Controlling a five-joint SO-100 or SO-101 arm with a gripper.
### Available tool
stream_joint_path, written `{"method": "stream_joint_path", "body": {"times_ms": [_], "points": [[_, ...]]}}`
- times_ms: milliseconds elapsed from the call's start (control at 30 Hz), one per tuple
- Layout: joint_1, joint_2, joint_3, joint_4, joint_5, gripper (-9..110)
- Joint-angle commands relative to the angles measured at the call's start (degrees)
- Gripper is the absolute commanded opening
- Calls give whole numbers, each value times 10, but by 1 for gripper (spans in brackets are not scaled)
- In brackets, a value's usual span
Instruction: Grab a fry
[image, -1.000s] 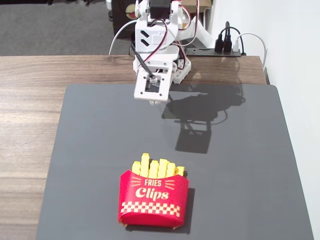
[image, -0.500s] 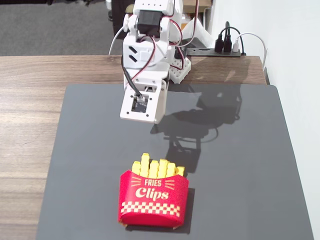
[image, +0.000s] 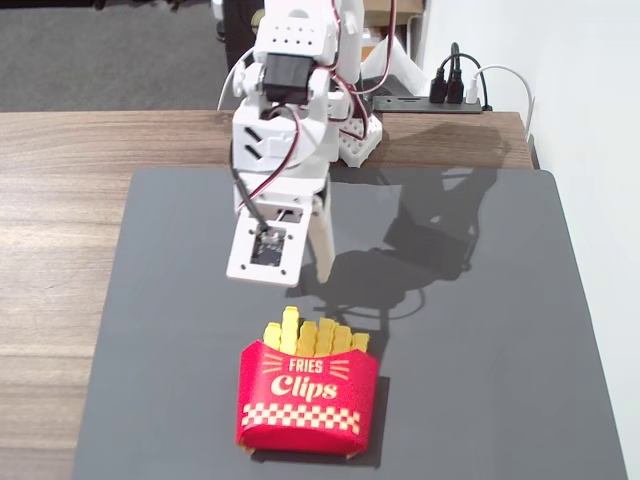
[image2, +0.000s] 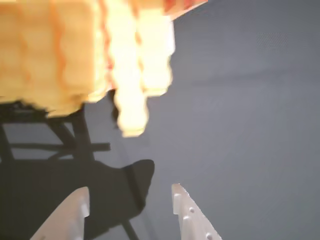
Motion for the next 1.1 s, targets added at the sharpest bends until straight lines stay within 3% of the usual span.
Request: {"method": "stream_joint_path", "body": {"times_ms": [0,1067], "points": [[5,-15,-32,-20,-15,22],[-25,-156,-112,-100,5,20]]}}
